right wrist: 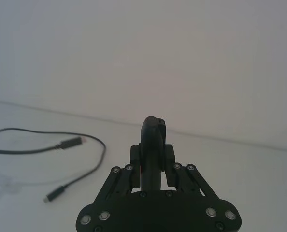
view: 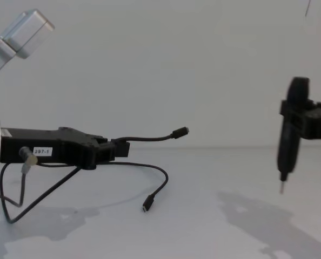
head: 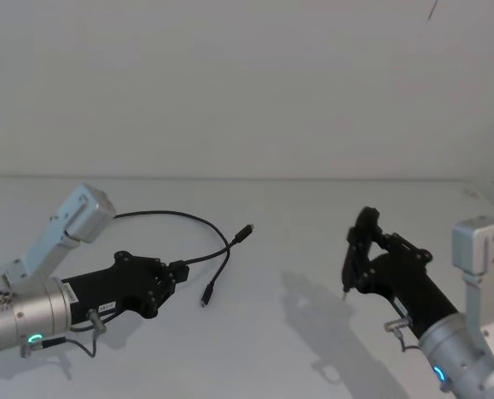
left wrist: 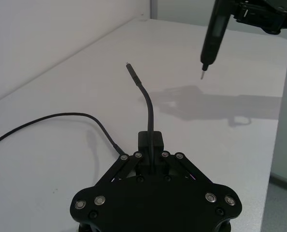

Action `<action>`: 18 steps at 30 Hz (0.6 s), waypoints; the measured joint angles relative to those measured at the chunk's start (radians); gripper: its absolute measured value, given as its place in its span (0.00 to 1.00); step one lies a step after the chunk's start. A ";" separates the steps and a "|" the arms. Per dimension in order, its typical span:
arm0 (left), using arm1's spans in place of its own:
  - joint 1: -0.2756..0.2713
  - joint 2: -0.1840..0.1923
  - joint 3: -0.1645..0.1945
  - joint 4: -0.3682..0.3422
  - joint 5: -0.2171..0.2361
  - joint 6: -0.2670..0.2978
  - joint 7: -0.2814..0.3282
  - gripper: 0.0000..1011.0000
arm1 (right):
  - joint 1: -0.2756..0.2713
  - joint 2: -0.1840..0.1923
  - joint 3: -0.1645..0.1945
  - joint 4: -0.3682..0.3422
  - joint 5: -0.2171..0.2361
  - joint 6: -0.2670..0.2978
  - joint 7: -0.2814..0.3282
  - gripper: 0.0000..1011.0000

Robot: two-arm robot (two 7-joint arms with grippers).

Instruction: Pick up the data cable with the one hand.

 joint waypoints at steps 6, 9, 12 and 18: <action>-0.002 0.002 -0.001 0.004 -0.003 -0.003 -0.006 0.04 | 0.058 -0.025 -0.024 0.044 0.010 -0.023 0.048 0.28; -0.003 0.003 -0.001 0.005 -0.004 -0.004 -0.008 0.04 | 0.094 -0.045 -0.039 0.076 0.015 -0.037 0.072 0.28; -0.004 0.003 -0.001 0.006 -0.004 -0.004 -0.010 0.04 | 0.124 -0.061 -0.051 0.102 0.016 -0.052 0.093 0.28; -0.005 0.003 -0.001 0.007 -0.005 -0.005 -0.012 0.04 | 0.180 -0.086 -0.066 0.149 0.012 -0.082 0.122 0.28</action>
